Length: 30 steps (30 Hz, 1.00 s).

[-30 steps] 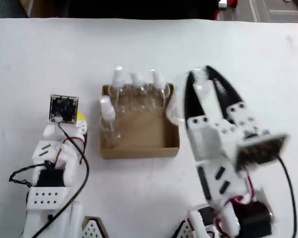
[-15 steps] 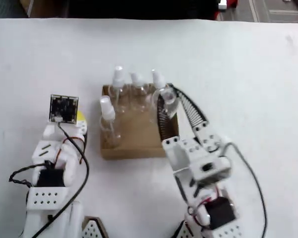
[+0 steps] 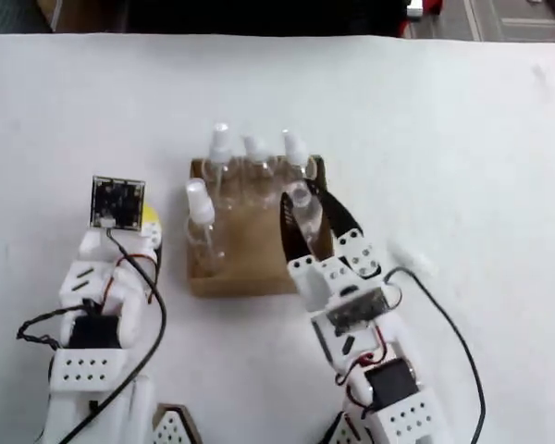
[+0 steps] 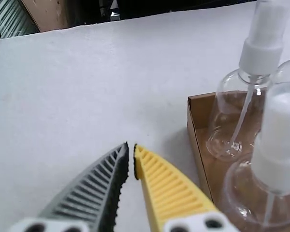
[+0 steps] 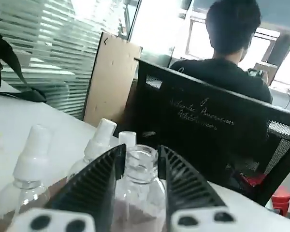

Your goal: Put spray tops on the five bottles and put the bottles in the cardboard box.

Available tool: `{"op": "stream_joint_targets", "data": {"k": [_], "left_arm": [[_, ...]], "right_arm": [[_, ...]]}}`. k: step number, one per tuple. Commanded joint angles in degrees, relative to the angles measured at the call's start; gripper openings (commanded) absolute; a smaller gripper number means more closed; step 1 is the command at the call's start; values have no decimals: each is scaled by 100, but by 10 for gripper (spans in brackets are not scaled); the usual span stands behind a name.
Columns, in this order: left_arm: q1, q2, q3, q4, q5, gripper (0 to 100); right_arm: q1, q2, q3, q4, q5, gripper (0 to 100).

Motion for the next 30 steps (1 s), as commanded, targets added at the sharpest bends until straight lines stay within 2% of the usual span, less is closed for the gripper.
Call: {"op": "stream_joint_targets", "data": {"k": [1,17,24,30], "left_arm": [[48,-127,-70,-114,-44,24],[40,-127,-62,-105,-44,24],[31,-127,-62,-79,-44,24],[31,-127,-62,-79,-44,24]], "right_arm": [[-4,655,62,-347,-325,17],[-48,4031,-26,-2923,-325,17],[-233,4971,-44,-3609,35,17],[-233,5086,-44,-3679,88,17]]}}
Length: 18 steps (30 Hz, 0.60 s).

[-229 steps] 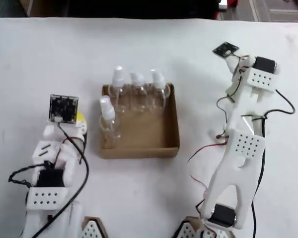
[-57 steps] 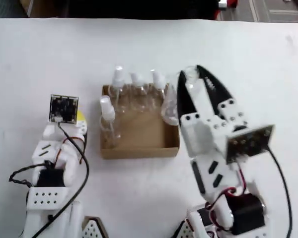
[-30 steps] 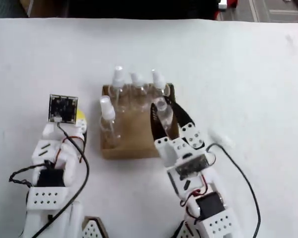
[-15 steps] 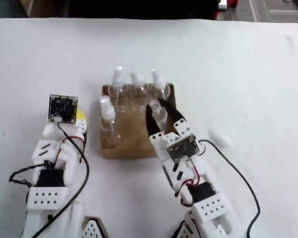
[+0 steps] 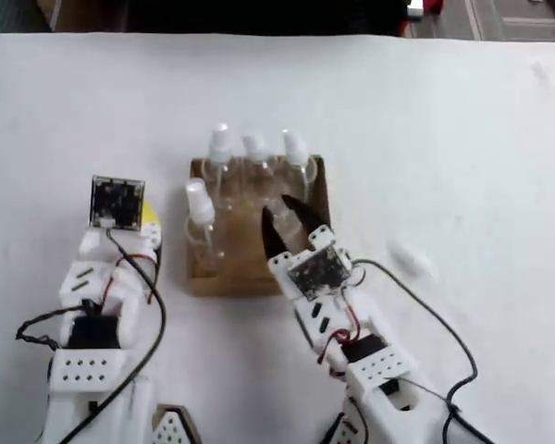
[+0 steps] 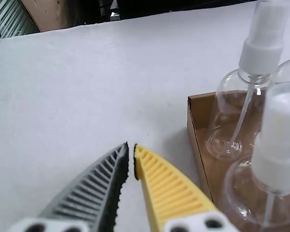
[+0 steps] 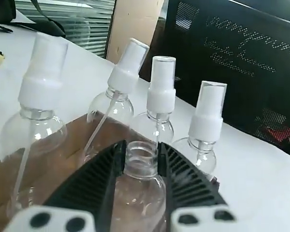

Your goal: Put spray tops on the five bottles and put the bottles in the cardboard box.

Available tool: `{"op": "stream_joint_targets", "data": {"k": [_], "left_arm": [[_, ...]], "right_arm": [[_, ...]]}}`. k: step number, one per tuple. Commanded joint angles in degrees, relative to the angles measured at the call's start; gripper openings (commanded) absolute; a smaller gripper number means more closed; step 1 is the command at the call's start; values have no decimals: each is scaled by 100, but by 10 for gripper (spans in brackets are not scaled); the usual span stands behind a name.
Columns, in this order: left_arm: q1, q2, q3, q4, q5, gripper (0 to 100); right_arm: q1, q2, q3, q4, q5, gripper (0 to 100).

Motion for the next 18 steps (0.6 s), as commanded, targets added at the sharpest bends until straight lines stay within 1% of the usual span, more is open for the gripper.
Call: {"op": "stream_joint_targets", "data": {"k": [1,18], "left_arm": [[31,-127,-62,-79,-44,24],[31,-127,-53,-70,-44,24]], "right_arm": [[-22,-4,-18,-163,88,17],[-48,48,-18,-136,88,18]]}}
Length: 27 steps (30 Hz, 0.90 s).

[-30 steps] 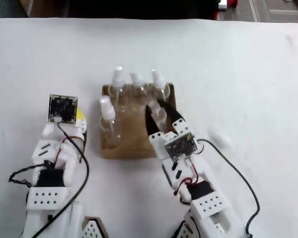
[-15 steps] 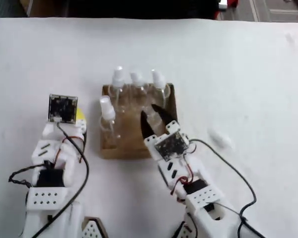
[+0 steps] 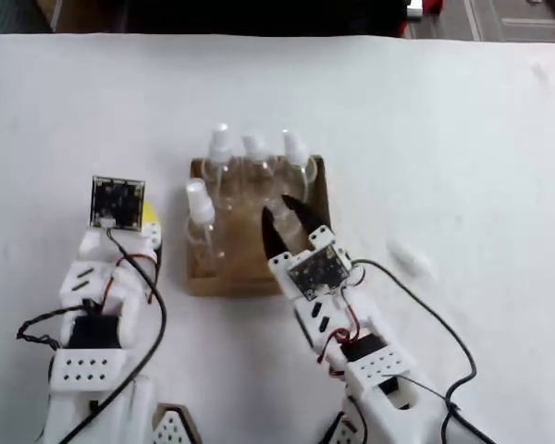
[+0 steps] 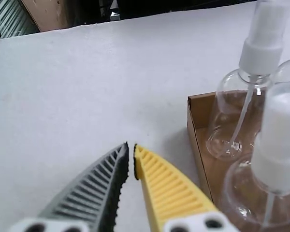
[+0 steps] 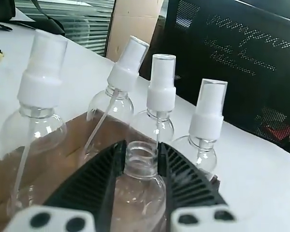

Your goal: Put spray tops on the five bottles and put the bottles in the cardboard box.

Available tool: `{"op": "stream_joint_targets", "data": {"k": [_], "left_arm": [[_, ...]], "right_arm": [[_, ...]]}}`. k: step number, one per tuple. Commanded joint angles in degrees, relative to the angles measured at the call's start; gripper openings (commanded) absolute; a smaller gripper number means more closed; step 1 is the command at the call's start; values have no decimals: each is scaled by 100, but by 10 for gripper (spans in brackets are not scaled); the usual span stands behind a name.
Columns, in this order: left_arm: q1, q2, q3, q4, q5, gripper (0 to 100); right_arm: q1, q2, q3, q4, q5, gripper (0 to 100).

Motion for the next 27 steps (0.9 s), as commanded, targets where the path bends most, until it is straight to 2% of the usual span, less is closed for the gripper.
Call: {"op": "stream_joint_targets", "data": {"k": [1,17,22,27], "left_arm": [[31,-127,-53,-70,-44,24],[31,-127,-53,-88,-44,24],[31,-127,-53,-88,-44,24],[31,-127,-53,-88,-44,24]], "right_arm": [[-48,4,-18,-119,70,18],[-145,4,-18,-92,79,22],[-321,4,-18,-13,642,22],[-321,-40,-18,75,651,22]]}}
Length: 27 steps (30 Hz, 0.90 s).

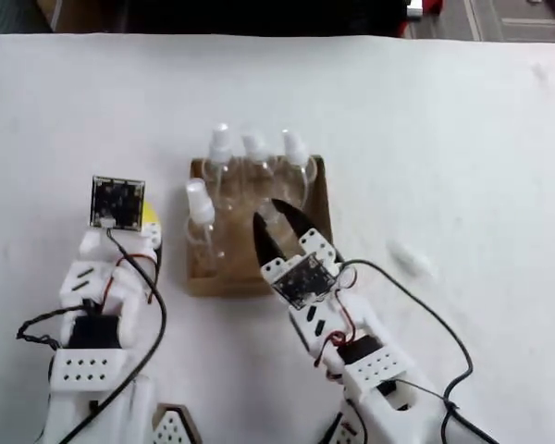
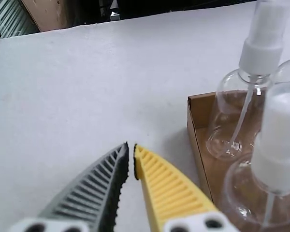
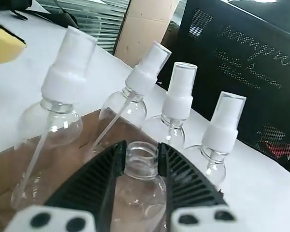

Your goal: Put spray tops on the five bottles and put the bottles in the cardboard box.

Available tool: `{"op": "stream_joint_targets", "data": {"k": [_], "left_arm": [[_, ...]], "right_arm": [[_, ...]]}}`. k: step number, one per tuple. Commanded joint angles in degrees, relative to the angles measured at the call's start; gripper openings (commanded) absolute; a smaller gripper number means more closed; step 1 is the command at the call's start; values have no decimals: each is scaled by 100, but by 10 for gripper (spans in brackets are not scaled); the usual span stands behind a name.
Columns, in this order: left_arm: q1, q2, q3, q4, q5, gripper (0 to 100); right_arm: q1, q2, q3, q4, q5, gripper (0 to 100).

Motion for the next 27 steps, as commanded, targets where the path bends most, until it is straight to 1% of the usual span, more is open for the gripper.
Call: {"op": "stream_joint_targets", "data": {"k": [1,5,6,22,27], "left_arm": [[31,-127,-53,-88,-44,24],[31,-127,-53,-88,-44,24],[31,-127,-53,-88,-44,24],[31,-127,-62,-79,-44,24],[31,-127,-62,-105,-44,24]], "right_arm": [[-66,-40,-18,75,105,28],[-40,-40,-18,75,105,98],[-22,-40,-18,84,88,103],[4,-48,-18,66,79,101],[-110,-48,-18,57,88,111]]}}
